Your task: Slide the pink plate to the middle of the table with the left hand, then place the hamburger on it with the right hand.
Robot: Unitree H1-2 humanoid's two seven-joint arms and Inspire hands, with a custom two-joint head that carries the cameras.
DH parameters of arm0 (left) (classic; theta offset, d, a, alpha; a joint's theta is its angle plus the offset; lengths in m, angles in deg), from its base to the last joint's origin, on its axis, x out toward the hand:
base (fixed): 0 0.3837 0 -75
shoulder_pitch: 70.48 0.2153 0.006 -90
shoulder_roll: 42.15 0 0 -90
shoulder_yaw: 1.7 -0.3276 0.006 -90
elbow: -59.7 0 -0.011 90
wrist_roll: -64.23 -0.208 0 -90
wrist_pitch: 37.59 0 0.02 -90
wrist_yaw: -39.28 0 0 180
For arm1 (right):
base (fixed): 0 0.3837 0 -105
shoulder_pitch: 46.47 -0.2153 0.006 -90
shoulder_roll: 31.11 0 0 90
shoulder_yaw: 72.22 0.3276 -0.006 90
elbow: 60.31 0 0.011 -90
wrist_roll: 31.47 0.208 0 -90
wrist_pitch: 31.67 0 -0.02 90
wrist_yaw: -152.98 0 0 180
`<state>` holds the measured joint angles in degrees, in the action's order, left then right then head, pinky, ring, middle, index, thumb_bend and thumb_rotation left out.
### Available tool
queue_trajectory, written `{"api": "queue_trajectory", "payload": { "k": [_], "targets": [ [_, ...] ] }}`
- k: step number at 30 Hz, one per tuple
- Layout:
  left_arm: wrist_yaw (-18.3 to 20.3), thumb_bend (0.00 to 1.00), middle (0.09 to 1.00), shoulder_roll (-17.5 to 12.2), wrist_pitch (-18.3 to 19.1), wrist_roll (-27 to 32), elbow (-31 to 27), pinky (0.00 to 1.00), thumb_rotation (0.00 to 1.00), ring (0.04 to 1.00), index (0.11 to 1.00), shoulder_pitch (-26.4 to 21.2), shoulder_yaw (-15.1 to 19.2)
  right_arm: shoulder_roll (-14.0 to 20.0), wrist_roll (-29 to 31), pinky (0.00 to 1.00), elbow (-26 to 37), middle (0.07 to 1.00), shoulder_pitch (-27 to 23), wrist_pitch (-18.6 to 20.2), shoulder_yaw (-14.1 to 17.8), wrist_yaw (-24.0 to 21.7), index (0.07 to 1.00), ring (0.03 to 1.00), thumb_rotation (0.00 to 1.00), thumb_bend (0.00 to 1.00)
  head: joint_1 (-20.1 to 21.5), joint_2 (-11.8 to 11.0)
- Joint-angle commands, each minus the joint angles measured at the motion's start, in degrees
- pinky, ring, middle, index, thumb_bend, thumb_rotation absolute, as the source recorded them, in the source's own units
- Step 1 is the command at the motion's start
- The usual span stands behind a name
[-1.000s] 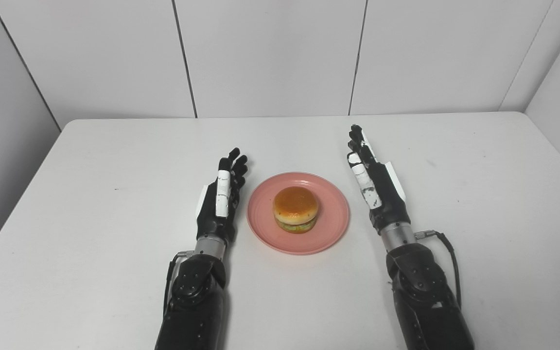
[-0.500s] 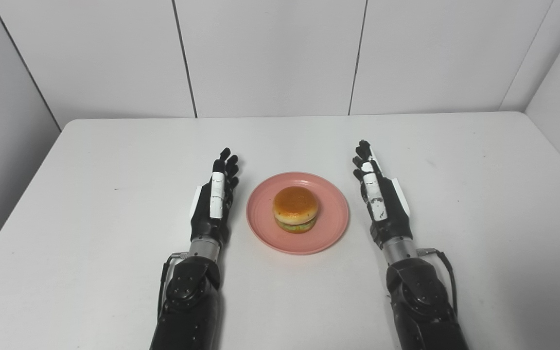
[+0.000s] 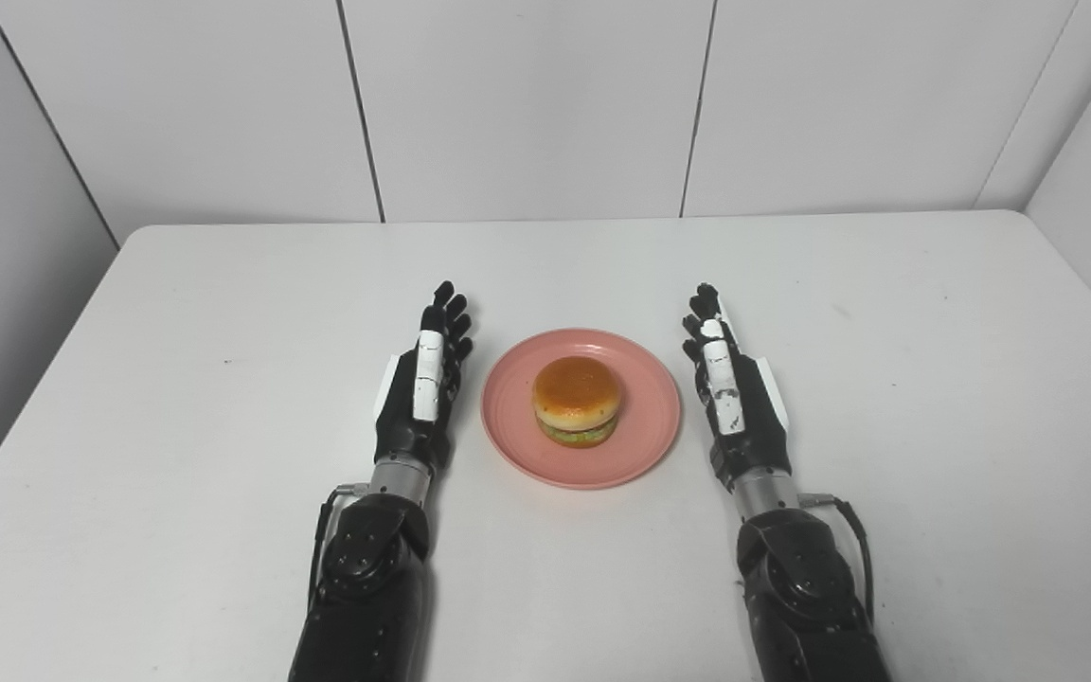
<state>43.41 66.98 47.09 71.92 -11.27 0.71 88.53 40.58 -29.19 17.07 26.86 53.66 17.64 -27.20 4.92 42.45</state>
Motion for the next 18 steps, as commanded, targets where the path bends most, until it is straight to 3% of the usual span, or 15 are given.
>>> {"api": "queue_trajectory", "payload": {
  "k": [1,18],
  "targets": [
    [1.3,0.86,1.0,-0.6,-1.0,-0.2,-0.9,1.0,1.0,1.0,1.0,-0.6,-0.6,-0.4,0.0,1.0,1.8,1.0,-1.0,-1.1,0.2,0.4,1.0,1.0,1.0,0.56,-0.1,0.1],
    [1.5,0.84,1.0,-0.6,-1.6,-0.1,-0.9,1.0,1.0,1.0,1.0,-0.3,-0.8,0.0,-1.0,1.0,1.7,1.0,-1.1,-0.7,-0.2,1.2,1.0,1.0,1.0,0.56,0.0,0.4]
  ]
}}
